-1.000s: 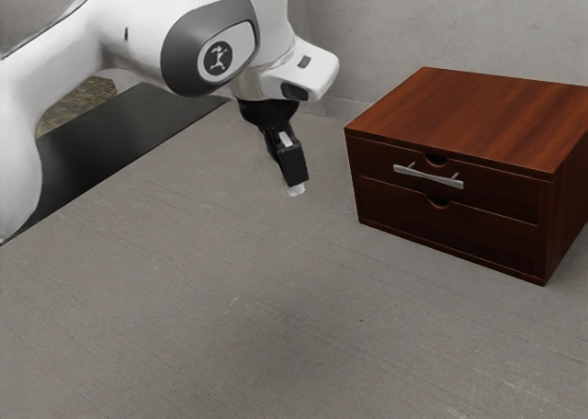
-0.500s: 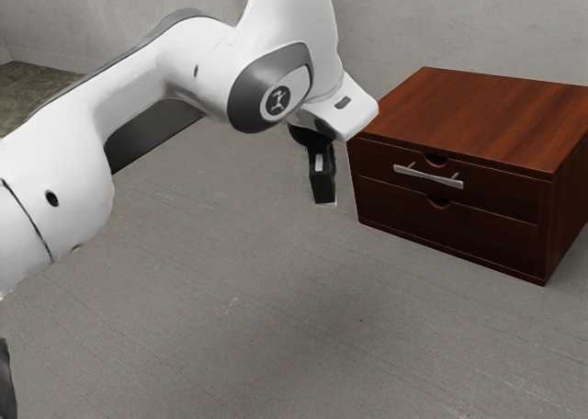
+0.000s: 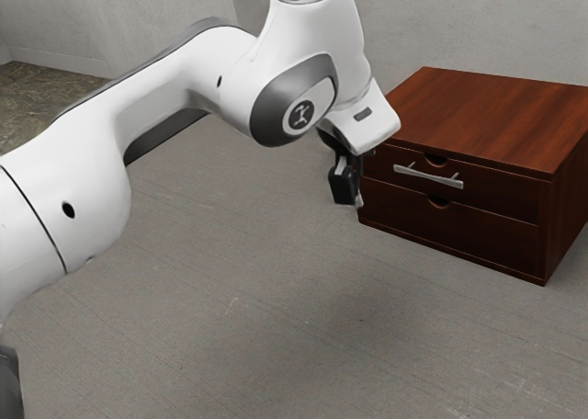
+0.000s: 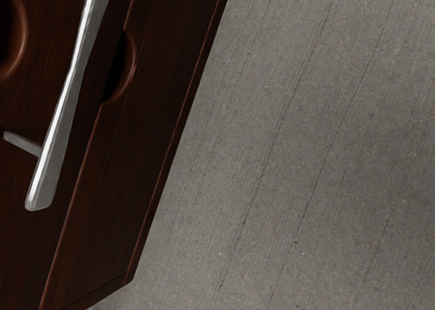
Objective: Pull the drawer handle with one arm to open the drawer
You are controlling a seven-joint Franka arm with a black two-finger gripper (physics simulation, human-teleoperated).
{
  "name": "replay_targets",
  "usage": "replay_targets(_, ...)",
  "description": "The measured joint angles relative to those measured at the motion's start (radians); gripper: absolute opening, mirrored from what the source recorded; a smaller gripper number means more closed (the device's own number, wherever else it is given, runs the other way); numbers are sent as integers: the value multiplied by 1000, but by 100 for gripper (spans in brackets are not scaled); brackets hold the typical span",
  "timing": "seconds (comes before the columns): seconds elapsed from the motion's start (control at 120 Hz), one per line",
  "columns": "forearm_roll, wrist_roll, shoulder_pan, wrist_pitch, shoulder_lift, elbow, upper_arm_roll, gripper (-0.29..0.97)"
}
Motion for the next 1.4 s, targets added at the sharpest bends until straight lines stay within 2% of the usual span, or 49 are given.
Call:
replay_targets(0.267,3,51,-41,49,5,-9,4,68)
replay_targets(0.933,3,112,-41,388,16,-164,8,68)
replay_targets(1.4,1,123,-54,467,34,-200,17,68)
